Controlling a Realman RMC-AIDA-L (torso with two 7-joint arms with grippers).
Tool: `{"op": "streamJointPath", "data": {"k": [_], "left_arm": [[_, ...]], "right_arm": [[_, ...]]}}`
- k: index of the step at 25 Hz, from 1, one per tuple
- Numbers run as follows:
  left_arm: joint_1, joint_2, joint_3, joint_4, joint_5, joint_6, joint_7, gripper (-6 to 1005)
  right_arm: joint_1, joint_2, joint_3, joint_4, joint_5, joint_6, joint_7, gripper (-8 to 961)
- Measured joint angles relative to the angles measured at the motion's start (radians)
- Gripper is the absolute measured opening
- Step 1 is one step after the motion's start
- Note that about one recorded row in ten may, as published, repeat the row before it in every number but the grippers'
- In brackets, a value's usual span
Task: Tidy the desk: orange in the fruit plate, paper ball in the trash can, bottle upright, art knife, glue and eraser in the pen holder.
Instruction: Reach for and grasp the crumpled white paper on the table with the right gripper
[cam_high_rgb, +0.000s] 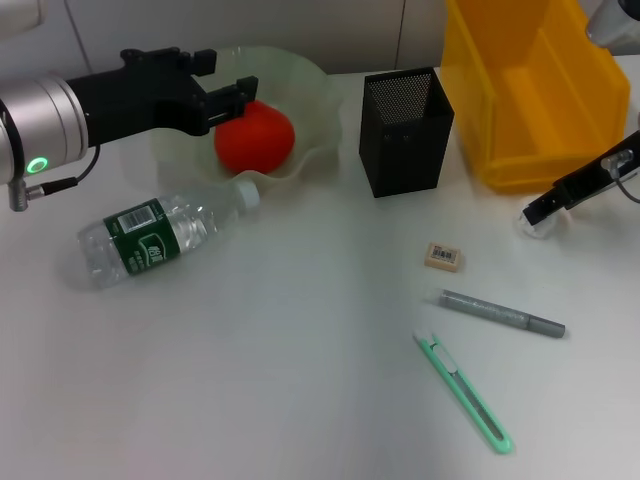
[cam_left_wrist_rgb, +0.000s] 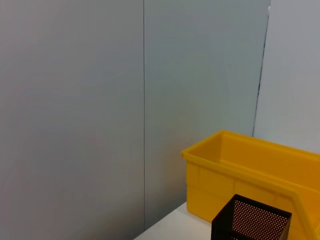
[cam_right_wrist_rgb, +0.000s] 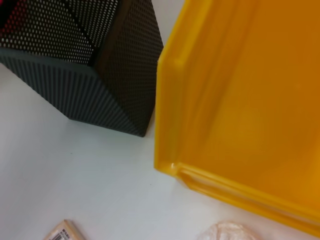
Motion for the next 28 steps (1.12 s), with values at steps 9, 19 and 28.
{"op": "streamJointPath", "data": {"k": [9, 19, 28], "left_arm": [[0.001, -0.001, -0.002, 0.0, 0.0, 0.004, 0.0, 571], [0.001, 0.0, -0.002, 0.0, 0.0, 0.003, 0.0, 571], [0.001, 0.0, -0.002, 0.0, 0.0, 0.003, 0.0, 571]], "right_arm": [[0.006, 0.0, 0.0, -0.011, 0.005, -0.004, -0.001, 624], [0.02, 0.0, 0.002, -0.004, 0.026, -0.002, -0.022, 622], [0.023, 0.003, -0.036, -0.002, 0.027, -0.008, -0.02, 621]]}}
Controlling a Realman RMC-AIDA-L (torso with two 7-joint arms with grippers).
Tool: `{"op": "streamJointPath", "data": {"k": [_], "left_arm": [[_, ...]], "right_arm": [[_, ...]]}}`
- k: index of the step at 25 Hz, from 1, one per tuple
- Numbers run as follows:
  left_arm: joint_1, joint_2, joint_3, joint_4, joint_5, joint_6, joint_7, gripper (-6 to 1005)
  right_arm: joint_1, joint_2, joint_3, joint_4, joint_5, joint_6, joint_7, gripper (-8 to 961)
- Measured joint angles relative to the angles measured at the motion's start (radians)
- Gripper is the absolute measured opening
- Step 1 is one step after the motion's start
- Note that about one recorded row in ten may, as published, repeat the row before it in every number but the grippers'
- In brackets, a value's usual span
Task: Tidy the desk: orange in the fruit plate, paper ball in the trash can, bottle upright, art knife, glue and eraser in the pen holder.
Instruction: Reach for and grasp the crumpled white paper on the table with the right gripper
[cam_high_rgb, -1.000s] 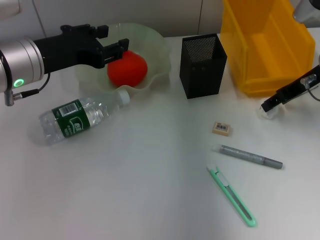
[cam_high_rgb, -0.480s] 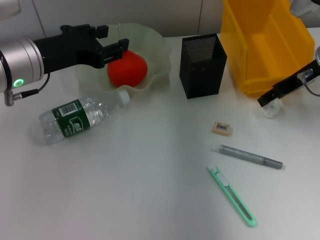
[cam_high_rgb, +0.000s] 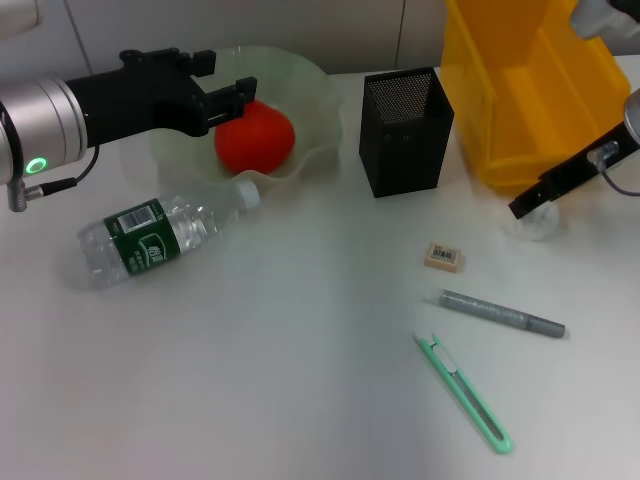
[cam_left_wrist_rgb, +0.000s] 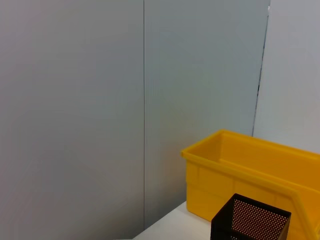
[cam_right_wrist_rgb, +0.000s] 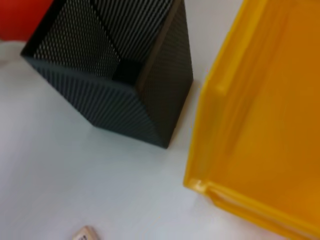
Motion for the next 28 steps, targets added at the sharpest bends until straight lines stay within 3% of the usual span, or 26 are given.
{"op": "streamJointPath", "data": {"k": [5, 28], "left_arm": [[0.0, 0.0, 0.0, 0.0, 0.0, -0.001, 0.0, 571], [0.002, 0.001, 0.0, 0.0, 0.0, -0.001, 0.002, 571]], "right_arm": [[-0.005, 0.009, -0.019, 0.0, -0.017, 0.013, 0.016, 620], [0.003, 0.01, -0.02, 0.037, -0.04, 0.062, 0.024, 618]]}}
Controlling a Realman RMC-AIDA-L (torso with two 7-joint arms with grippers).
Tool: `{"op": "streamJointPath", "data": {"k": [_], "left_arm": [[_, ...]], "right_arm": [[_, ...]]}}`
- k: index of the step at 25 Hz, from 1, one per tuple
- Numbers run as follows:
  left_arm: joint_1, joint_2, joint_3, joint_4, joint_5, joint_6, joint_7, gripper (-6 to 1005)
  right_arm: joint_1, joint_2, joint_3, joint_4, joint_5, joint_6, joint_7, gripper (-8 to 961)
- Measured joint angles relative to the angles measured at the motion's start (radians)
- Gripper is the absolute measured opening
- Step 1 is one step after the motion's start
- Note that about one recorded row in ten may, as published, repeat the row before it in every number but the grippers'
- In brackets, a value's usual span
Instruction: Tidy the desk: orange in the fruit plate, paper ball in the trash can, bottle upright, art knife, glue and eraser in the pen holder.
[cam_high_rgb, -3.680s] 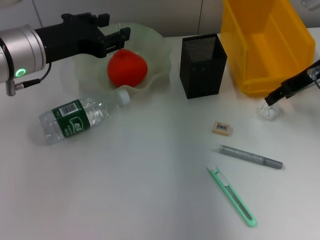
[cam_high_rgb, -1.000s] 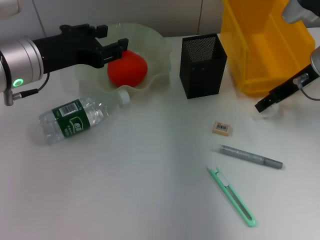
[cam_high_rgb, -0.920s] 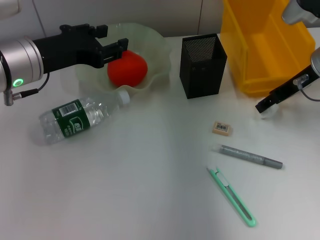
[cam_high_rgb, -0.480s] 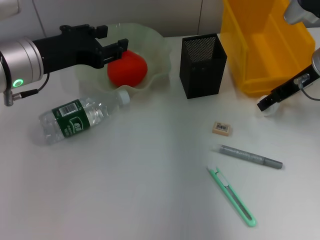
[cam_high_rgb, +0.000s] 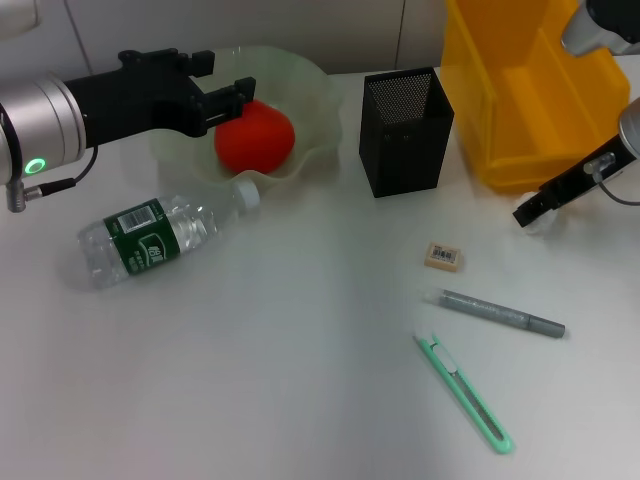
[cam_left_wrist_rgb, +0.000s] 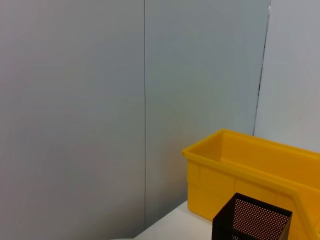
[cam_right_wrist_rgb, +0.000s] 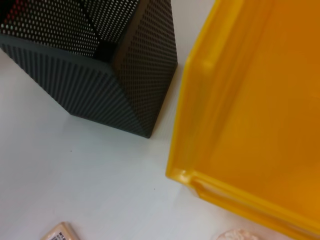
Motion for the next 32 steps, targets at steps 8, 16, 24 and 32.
{"op": "streamJointPath", "data": {"k": [8, 16, 24, 32], "left_arm": [[-0.004, 0.001, 0.0, -0.008, 0.0, 0.001, 0.0, 571], [-0.002, 0.001, 0.0, -0.012, 0.0, 0.002, 0.0, 571], [0.0, 0.001, 0.0, -0.012, 0.0, 0.002, 0.0, 571], [0.001, 0.001, 0.0, -0.012, 0.0, 0.002, 0.0, 571]], "right_arm": [[0.003, 0.0, 0.0, 0.003, -0.005, 0.0, 0.003, 617], [-0.002, 0.0, 0.0, 0.003, -0.005, 0.004, 0.003, 577], [-0.005, 0.002, 0.001, 0.0, -0.005, 0.011, 0.017, 464], [-0.016, 0.019, 0.0, -0.033, -0.005, 0.008, 0.012, 405]]}}
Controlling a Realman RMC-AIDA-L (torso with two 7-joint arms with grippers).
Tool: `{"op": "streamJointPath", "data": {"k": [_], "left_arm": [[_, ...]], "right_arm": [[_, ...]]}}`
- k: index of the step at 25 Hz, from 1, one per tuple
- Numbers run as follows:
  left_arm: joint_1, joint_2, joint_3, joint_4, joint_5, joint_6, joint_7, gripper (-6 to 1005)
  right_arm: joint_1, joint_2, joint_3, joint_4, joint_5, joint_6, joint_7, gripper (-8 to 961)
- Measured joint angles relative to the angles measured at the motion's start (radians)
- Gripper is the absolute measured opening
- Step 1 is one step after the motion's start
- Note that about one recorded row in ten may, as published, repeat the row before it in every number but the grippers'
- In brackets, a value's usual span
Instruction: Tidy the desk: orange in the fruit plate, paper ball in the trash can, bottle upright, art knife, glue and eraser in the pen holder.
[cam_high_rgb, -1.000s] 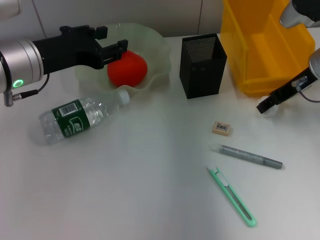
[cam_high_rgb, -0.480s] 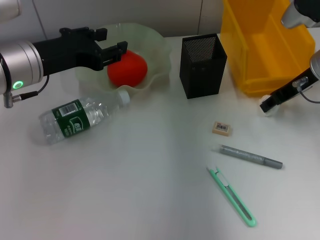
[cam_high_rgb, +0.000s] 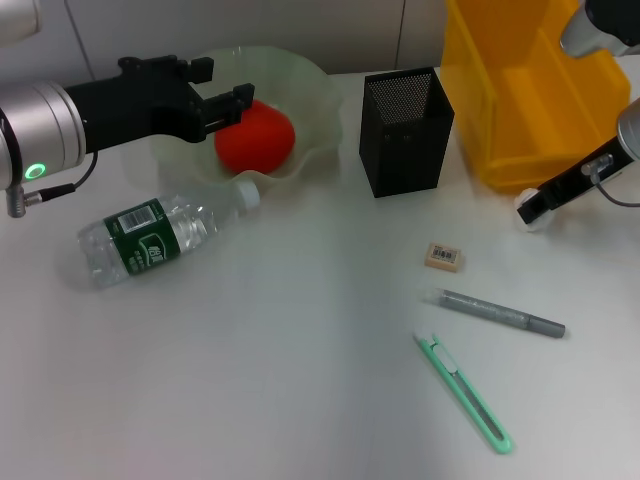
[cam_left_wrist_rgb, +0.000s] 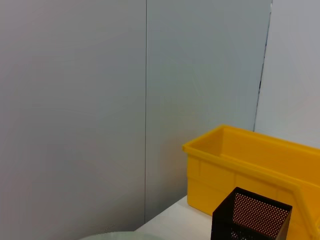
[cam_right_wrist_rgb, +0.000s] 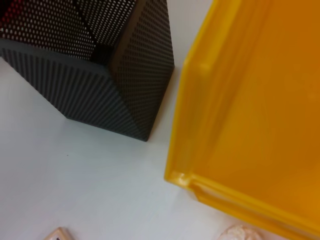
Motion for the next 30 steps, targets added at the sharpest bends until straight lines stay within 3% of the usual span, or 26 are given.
{"op": "streamJointPath", "data": {"k": [9, 16, 22, 23, 26, 30], "left_arm": [[0.011, -0.002, 0.0, 0.006, 0.0, 0.0, 0.0, 571], [0.017, 0.0, -0.003, 0.009, -0.004, 0.0, 0.0, 571], [0.022, 0.0, -0.007, 0.012, -0.012, 0.01, 0.0, 571], [0.022, 0.0, -0.015, 0.012, -0.012, 0.018, 0.0, 571], [0.022, -0.001, -0.022, 0.013, -0.013, 0.025, 0.0, 571], [0.023, -0.001, -0.025, 0.019, -0.015, 0.028, 0.001, 571]], "right_arm": [[-0.014, 0.012, 0.0, -0.026, 0.005, -0.027, -0.004, 401], [-0.08, 0.075, 0.0, -0.192, 0.006, -0.071, -0.004, 397], [-0.118, 0.107, 0.001, -0.3, 0.015, -0.153, 0.001, 394], [-0.144, 0.128, 0.0, -0.388, 0.033, -0.2, 0.001, 394], [-0.177, 0.14, -0.013, -0.477, 0.09, -0.255, 0.005, 394], [-0.24, 0.139, -0.054, -0.624, 0.21, -0.345, 0.038, 393]]}}
